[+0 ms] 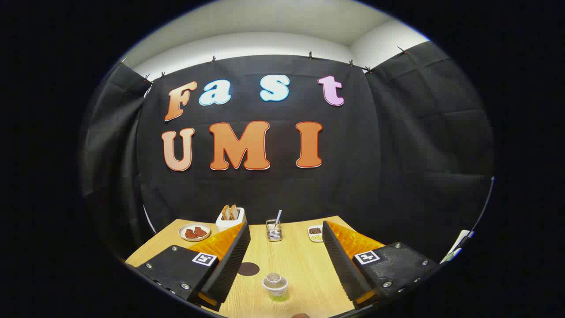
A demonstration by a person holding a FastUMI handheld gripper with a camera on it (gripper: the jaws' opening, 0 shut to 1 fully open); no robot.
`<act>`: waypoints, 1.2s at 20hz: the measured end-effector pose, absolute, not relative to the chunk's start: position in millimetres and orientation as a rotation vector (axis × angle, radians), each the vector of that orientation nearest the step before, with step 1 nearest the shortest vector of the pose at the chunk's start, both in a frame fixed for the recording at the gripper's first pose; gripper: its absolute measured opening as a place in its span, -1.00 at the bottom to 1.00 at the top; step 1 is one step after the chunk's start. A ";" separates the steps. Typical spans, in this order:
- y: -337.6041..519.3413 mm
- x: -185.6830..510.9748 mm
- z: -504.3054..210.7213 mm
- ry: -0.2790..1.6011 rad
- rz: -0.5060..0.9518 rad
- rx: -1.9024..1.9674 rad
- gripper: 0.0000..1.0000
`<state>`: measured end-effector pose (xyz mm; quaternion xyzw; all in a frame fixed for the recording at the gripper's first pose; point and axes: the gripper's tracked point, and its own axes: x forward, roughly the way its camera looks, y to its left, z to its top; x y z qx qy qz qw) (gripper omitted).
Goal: Take the bottle from table, then pour the juice into the cup, finally place the bottle on the coaster
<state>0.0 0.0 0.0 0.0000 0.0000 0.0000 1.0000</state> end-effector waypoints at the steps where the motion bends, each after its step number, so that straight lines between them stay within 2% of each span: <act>1: 2.0 1.0 0.2 -0.001 0.005 0.005 0.95; 17: 2.0 6.2 -9.4 -0.004 -0.003 -0.032 0.95; 24: 7.2 26.7 -61.5 0.050 0.016 -0.021 0.95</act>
